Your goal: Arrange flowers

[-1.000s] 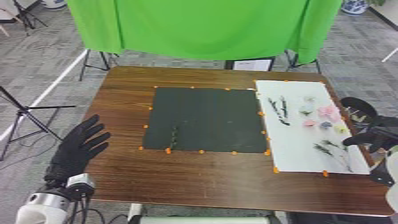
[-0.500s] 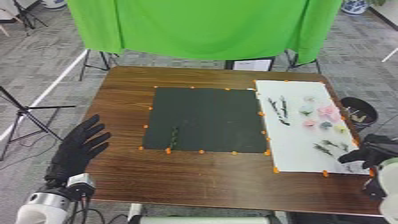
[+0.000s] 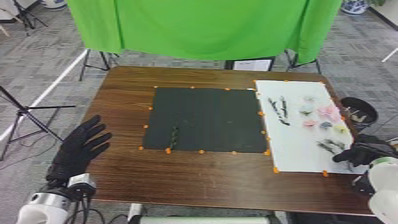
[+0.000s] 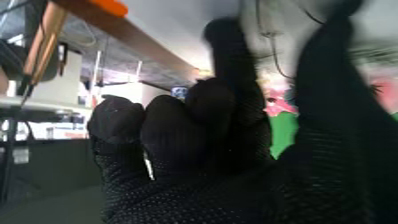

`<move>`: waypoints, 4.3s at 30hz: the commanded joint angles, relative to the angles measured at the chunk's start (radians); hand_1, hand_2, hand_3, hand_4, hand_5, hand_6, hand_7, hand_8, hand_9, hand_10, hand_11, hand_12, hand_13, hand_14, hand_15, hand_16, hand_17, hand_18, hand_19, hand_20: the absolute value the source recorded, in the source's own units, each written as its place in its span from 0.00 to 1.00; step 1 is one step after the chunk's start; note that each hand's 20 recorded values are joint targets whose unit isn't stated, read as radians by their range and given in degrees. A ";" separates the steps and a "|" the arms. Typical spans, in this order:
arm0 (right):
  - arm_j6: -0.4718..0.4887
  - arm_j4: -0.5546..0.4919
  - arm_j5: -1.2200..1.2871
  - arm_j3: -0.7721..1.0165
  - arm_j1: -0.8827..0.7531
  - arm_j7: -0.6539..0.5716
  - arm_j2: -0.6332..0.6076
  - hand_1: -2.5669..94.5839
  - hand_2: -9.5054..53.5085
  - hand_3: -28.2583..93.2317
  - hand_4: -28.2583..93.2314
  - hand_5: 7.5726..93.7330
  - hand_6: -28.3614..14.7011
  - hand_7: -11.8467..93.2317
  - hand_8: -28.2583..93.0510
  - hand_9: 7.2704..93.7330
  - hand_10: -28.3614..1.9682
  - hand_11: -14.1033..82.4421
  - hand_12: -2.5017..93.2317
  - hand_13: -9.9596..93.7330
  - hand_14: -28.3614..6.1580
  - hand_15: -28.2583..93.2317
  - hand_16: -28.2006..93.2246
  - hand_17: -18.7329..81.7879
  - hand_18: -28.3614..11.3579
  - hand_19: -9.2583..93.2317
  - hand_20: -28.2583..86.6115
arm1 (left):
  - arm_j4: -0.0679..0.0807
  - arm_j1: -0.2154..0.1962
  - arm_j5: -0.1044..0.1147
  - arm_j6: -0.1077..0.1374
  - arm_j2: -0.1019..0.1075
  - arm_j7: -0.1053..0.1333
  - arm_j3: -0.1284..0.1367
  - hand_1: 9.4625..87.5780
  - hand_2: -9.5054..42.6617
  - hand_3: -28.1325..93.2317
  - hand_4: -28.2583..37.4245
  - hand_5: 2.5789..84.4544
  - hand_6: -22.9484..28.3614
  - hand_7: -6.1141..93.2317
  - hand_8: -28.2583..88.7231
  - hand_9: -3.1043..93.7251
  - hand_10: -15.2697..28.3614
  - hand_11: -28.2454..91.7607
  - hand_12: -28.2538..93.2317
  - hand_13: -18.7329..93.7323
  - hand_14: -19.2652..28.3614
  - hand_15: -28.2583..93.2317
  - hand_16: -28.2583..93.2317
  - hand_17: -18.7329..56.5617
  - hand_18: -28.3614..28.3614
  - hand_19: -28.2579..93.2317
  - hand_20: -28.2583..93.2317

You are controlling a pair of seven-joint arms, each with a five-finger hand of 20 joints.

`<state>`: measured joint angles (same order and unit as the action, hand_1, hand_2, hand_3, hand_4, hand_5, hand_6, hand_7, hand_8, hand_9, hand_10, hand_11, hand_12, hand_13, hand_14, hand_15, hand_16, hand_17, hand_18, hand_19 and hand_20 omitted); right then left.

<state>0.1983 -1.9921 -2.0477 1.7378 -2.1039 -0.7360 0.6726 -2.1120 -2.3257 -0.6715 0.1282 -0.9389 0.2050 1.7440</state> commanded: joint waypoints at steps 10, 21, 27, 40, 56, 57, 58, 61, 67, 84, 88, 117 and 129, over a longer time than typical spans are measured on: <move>-0.098 -0.028 0.037 0.015 -0.016 0.077 0.011 0.46 0.00 0.94 0.05 0.79 0.62 0.59 0.37 0.80 0.64 0.88 0.61 0.80 0.54 0.97 0.59 0.57 0.13 1.00 0.81 | -0.011 -0.033 0.004 0.009 -0.019 0.006 0.005 0.21 0.10 0.81 0.01 0.29 0.51 0.28 0.15 0.27 0.62 0.42 0.38 0.34 0.74 0.50 0.23 0.13 0.90 0.57 0.30; -0.207 -0.157 0.061 -0.066 0.191 0.019 -0.001 0.40 0.00 0.96 0.14 0.82 0.64 0.61 0.42 0.86 0.66 0.90 0.61 0.84 0.55 0.99 0.58 0.63 0.12 1.00 0.86 | -0.010 -0.025 0.008 0.012 -0.017 0.003 0.003 0.21 0.10 0.81 0.01 0.29 0.51 0.28 0.14 0.27 0.62 0.42 0.38 0.34 0.74 0.50 0.23 0.13 0.90 0.57 0.30; -0.200 -0.159 0.069 -0.310 0.467 0.030 0.050 0.40 0.00 0.97 0.15 0.83 0.65 0.61 0.43 0.89 0.68 0.90 0.62 0.87 0.57 0.99 0.57 0.66 0.12 1.00 0.87 | -0.017 -0.039 0.006 0.018 -0.024 0.001 0.011 0.20 0.10 0.81 0.01 0.29 0.51 0.28 0.14 0.27 0.62 0.42 0.38 0.34 0.74 0.50 0.23 0.13 0.90 0.57 0.30; -0.148 0.055 -0.084 -0.820 0.790 0.050 0.396 0.39 0.00 0.97 0.18 0.85 0.66 0.60 0.44 0.91 0.70 0.89 0.62 0.89 0.59 0.99 0.57 0.70 0.12 1.00 0.89 | -0.005 -0.015 0.004 0.006 -0.014 -0.017 -0.007 0.21 0.10 0.81 0.01 0.29 0.51 0.29 0.14 0.27 0.62 0.42 0.38 0.34 0.75 0.51 0.23 0.13 0.91 0.57 0.30; -0.067 0.212 -0.311 -0.966 0.770 0.010 0.566 0.39 0.00 0.96 0.19 0.86 0.67 0.61 0.44 0.92 0.71 0.89 0.62 0.90 0.61 0.99 0.57 0.72 0.13 1.00 0.89 | 0.002 -0.004 0.003 -0.004 0.001 -0.034 -0.021 0.21 0.09 0.81 0.01 0.29 0.51 0.31 0.13 0.27 0.62 0.45 0.37 0.34 0.75 0.53 0.22 0.13 0.91 0.58 0.30; -0.068 0.219 -0.327 -0.968 0.769 0.008 0.573 0.39 0.00 0.96 0.19 0.86 0.67 0.61 0.44 0.92 0.71 0.89 0.62 0.90 0.61 0.99 0.57 0.72 0.13 1.00 0.89 | 0.003 -0.001 0.003 -0.004 0.001 -0.034 -0.023 0.21 0.09 0.81 0.01 0.29 0.51 0.31 0.13 0.27 0.63 0.45 0.37 0.34 0.75 0.53 0.22 0.13 0.91 0.58 0.30; -0.066 0.227 -0.344 -0.967 0.765 0.006 0.581 0.39 0.00 0.96 0.19 0.86 0.67 0.61 0.44 0.92 0.70 0.89 0.62 0.90 0.61 0.99 0.57 0.72 0.13 1.00 0.89 | 0.004 0.000 0.003 -0.004 0.002 -0.034 -0.024 0.21 0.09 0.81 0.01 0.29 0.51 0.31 0.13 0.27 0.63 0.45 0.37 0.34 0.75 0.54 0.22 0.13 0.91 0.58 0.30; -0.070 0.237 -0.366 -0.952 0.750 -0.005 0.603 0.38 0.00 0.96 0.19 0.86 0.68 0.61 0.44 0.92 0.71 0.89 0.62 0.91 0.62 0.99 0.57 0.72 0.13 1.00 0.89 | 0.007 0.010 0.003 -0.005 0.004 -0.037 -0.029 0.21 0.09 0.81 0.00 0.29 0.51 0.31 0.13 0.27 0.63 0.45 0.37 0.34 0.76 0.54 0.22 0.12 0.91 0.58 0.30; -0.070 0.238 -0.418 -0.929 0.717 -0.005 0.631 0.38 0.00 0.97 0.19 0.86 0.68 0.61 0.44 0.93 0.72 0.89 0.62 0.91 0.63 0.98 0.57 0.73 0.13 1.00 0.89 | 0.011 0.019 0.006 -0.006 0.011 -0.038 -0.035 0.21 0.09 0.81 0.00 0.29 0.51 0.31 0.13 0.27 0.63 0.45 0.36 0.34 0.75 0.54 0.22 0.12 0.91 0.58 0.30; -0.044 0.250 -0.423 -0.913 0.693 0.010 0.651 0.34 0.03 0.94 0.10 0.88 0.69 0.55 0.41 0.93 0.73 0.86 0.64 0.91 0.63 0.97 0.59 0.72 0.13 1.00 0.89 | 0.016 0.029 0.003 -0.013 0.006 -0.039 -0.039 0.21 0.10 0.82 0.03 0.29 0.51 0.30 0.13 0.27 0.62 0.44 0.37 0.34 0.75 0.53 0.22 0.13 0.91 0.58 0.30; -0.061 0.252 -0.434 -0.914 0.703 0.010 0.645 0.32 0.02 0.94 0.09 0.87 0.68 0.54 0.39 0.92 0.73 0.85 0.64 0.91 0.62 0.97 0.59 0.72 0.13 1.00 0.89 | 0.016 0.027 0.005 -0.010 0.008 -0.037 -0.040 0.21 0.10 0.81 0.03 0.29 0.51 0.30 0.13 0.27 0.62 0.44 0.37 0.34 0.75 0.52 0.22 0.13 0.91 0.58 0.30; -0.112 0.108 -0.305 -0.789 0.777 0.004 0.449 0.17 0.00 0.88 0.03 0.73 0.58 0.48 0.17 0.76 0.54 0.80 0.59 0.79 0.51 0.93 0.58 0.58 0.10 1.00 0.80 | 0.008 0.005 0.006 0.000 -0.008 -0.022 -0.025 0.21 0.11 0.81 0.04 0.29 0.51 0.28 0.15 0.27 0.61 0.41 0.38 0.34 0.74 0.49 0.24 0.13 0.90 0.57 0.30; -0.057 0.295 -0.269 -0.721 0.921 -0.091 0.294 0.18 0.00 0.82 0.00 0.43 0.36 0.30 0.18 0.44 0.36 0.77 0.51 0.63 0.40 0.91 0.54 0.48 0.09 0.97 0.72 | 0.003 -0.013 0.005 0.001 -0.012 -0.019 -0.019 0.21 0.11 0.81 0.04 0.29 0.51 0.28 0.15 0.27 0.61 0.41 0.38 0.34 0.74 0.50 0.24 0.13 0.90 0.57 0.30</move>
<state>0.0611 -1.7589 -2.3144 0.9480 -1.2406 -0.7778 1.0289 -2.1043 -2.3270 -0.6684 0.1290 -0.9432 0.1869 1.7238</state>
